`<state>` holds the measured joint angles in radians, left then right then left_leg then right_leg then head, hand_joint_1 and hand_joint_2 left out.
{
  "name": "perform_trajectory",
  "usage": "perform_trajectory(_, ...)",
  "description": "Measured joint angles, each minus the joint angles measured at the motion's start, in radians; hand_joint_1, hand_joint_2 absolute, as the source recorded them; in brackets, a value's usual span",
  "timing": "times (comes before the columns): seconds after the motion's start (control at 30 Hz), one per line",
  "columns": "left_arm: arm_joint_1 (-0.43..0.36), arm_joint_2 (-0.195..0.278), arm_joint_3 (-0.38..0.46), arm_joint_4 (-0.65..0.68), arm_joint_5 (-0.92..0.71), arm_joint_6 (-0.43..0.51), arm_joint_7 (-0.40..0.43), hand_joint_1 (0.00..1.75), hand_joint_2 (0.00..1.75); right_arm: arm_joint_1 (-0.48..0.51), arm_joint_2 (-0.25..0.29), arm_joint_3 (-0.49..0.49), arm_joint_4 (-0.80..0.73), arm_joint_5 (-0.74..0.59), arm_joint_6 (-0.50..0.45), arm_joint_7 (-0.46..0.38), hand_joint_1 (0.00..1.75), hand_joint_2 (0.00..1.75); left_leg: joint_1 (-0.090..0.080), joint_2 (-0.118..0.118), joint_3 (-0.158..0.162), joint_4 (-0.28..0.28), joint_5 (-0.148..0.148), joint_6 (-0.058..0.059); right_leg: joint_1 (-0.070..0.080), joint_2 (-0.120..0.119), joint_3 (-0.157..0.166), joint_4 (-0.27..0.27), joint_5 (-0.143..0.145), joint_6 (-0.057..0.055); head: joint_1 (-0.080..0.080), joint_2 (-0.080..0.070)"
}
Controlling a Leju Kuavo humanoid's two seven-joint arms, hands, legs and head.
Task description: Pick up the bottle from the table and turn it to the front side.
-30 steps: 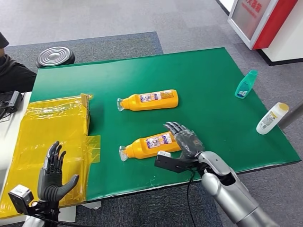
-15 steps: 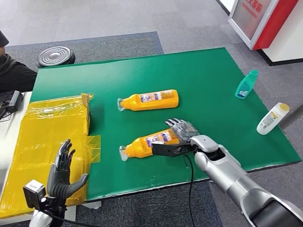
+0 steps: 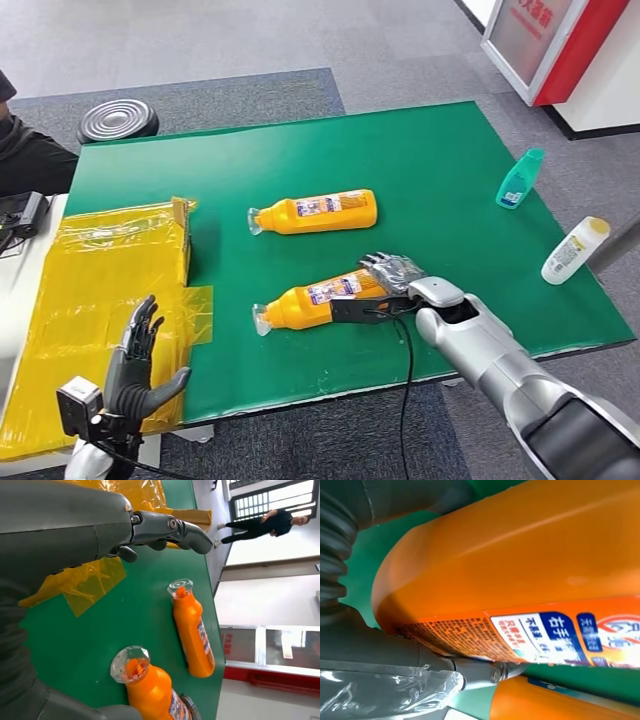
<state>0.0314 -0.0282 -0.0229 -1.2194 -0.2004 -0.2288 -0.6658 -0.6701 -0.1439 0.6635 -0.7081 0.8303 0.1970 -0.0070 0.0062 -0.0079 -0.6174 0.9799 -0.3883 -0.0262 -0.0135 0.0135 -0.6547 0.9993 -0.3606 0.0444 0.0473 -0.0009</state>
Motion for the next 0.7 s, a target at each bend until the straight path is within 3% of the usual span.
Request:
perform_trajectory(0.17, 0.019, 0.004, 0.005, -0.001, 0.045, -0.032, 0.000, 0.00, 1.75, 0.044, -0.012, 0.000, -0.066, -0.035, -0.068, -0.009, 1.75, 1.75, 0.000, 0.000, 0.000, 0.000, 0.000, 0.000, 0.000, 0.000, 0.000, 0.000, 0.000, 0.000, 0.000, 0.000)
perform_trajectory(0.43, 0.082, -0.017, 0.073, -0.049, 0.150, -0.157, 0.000, 0.00, 1.75, 0.247, -0.044, -0.075, -0.361, -0.089, -0.171, -0.001, 1.75, 1.75, 0.000, 0.000, -0.001, 0.000, -0.003, 0.000, 0.000, 0.000, -0.001, 0.000, -0.003, 0.000, 0.000, 0.000)
perform_trajectory(0.7, 0.090, -0.080, 0.143, -0.064, 0.220, -0.262, 0.007, 0.00, 1.75, 0.402, 0.017, -0.177, -0.572, -0.196, -0.250, -0.056, 1.75, 1.75, 0.000, 0.000, -0.002, 0.000, -0.003, 0.000, 0.000, 0.000, -0.001, 0.000, -0.003, 0.001, 0.000, 0.000)
